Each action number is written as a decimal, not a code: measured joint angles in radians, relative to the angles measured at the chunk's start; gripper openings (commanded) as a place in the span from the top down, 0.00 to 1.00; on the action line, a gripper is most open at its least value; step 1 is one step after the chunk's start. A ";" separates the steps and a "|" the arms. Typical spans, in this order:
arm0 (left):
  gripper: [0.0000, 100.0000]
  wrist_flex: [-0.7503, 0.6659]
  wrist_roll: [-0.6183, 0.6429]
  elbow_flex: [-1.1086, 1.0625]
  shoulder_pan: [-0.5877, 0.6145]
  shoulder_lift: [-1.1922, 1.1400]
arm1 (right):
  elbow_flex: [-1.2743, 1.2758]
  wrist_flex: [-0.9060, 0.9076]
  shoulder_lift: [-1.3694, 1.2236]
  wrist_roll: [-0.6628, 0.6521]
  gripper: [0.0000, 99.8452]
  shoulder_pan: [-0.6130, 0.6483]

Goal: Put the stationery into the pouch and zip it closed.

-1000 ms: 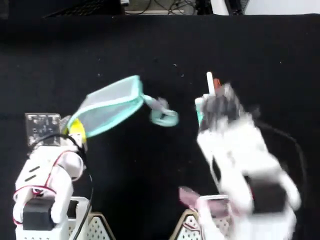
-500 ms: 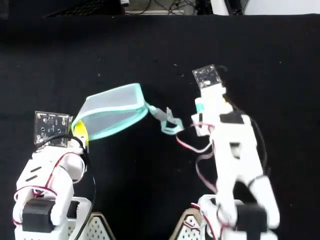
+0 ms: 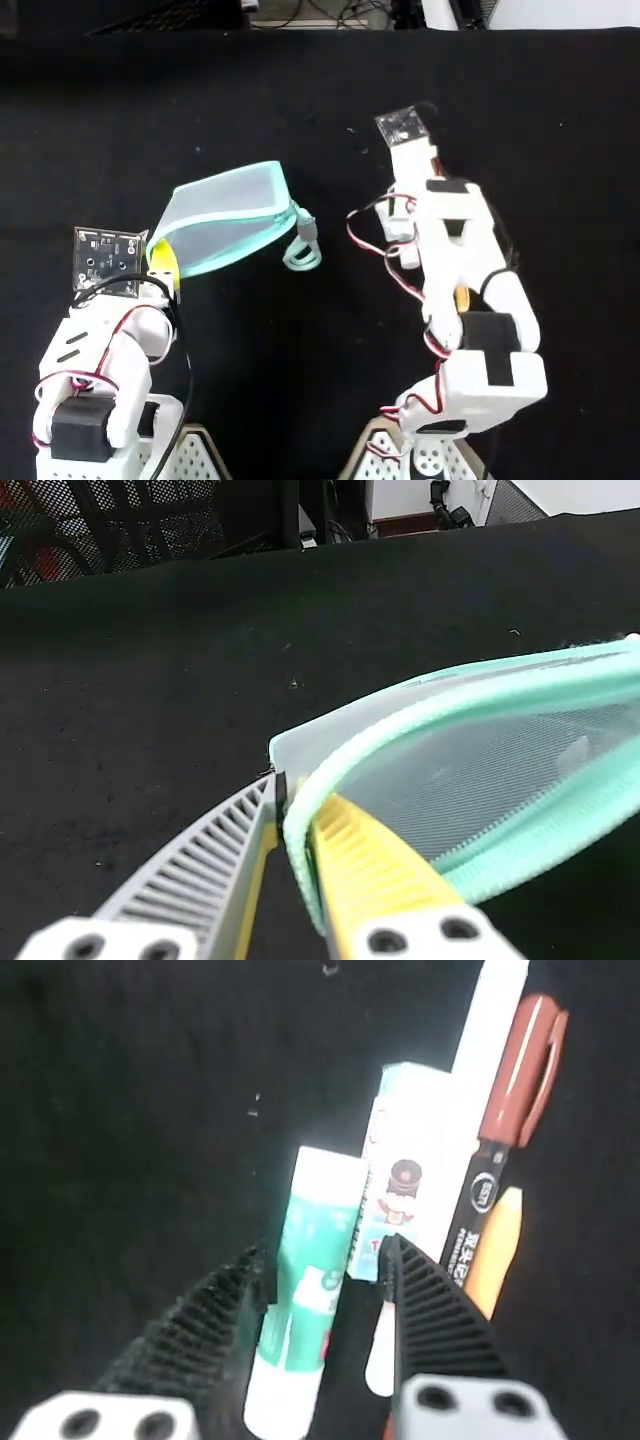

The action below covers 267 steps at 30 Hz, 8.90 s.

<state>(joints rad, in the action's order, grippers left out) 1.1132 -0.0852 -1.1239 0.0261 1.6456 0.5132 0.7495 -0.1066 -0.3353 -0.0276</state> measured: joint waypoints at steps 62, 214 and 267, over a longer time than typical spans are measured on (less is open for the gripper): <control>0.97 -0.021 -0.002 -0.026 0.000 0.002 | -0.038 0.241 -0.080 -0.247 0.87 0.169; 0.97 0.160 -0.025 0.149 -0.109 -0.006 | 0.686 -0.534 1.418 -0.106 0.99 0.884; 0.97 0.152 -0.044 0.687 -0.038 -0.930 | 0.634 -0.422 0.804 0.204 0.82 0.018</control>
<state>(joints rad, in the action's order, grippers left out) 1.2651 -0.1297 -0.4365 -0.0123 0.7158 1.1469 0.3276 0.6974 -0.1312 -0.0092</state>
